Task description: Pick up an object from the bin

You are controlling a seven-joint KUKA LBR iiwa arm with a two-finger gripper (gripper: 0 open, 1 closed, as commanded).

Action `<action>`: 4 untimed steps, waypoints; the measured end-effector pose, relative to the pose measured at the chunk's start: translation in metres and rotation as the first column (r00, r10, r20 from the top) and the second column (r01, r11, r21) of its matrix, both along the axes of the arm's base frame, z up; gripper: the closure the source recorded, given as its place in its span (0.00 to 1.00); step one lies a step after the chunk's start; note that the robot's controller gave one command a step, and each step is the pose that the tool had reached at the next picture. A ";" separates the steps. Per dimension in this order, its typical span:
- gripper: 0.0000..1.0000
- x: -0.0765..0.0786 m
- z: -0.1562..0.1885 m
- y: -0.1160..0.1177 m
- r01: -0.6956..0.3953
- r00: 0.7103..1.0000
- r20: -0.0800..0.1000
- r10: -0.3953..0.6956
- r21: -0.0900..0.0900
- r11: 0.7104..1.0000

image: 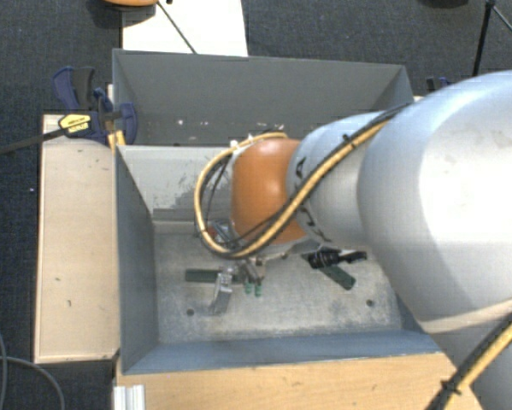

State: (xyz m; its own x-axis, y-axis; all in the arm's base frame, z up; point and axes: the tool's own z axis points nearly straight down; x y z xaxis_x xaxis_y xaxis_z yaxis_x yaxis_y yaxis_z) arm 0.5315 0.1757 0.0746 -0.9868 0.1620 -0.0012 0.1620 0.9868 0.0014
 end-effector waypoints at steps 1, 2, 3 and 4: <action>1.00 -0.046 -0.004 -0.018 -0.612 0.791 -0.001 0.612 -0.001 0.791; 1.00 -0.046 -0.004 -0.018 -0.612 0.791 -0.001 0.612 -0.001 0.791; 1.00 -0.034 -0.001 -0.022 -0.573 0.819 0.001 0.573 -0.001 0.819; 0.00 -0.006 0.039 -0.044 -0.691 0.723 0.002 0.691 -0.003 0.723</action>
Offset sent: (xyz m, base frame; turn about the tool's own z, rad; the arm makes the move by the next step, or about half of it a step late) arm 0.0000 0.0000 0.0000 0.0000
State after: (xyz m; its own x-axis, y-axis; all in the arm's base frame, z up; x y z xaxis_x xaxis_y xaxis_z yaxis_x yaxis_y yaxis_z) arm 0.5254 0.1320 0.1136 -0.8252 -0.5648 -0.0034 -0.5648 0.8252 -0.0013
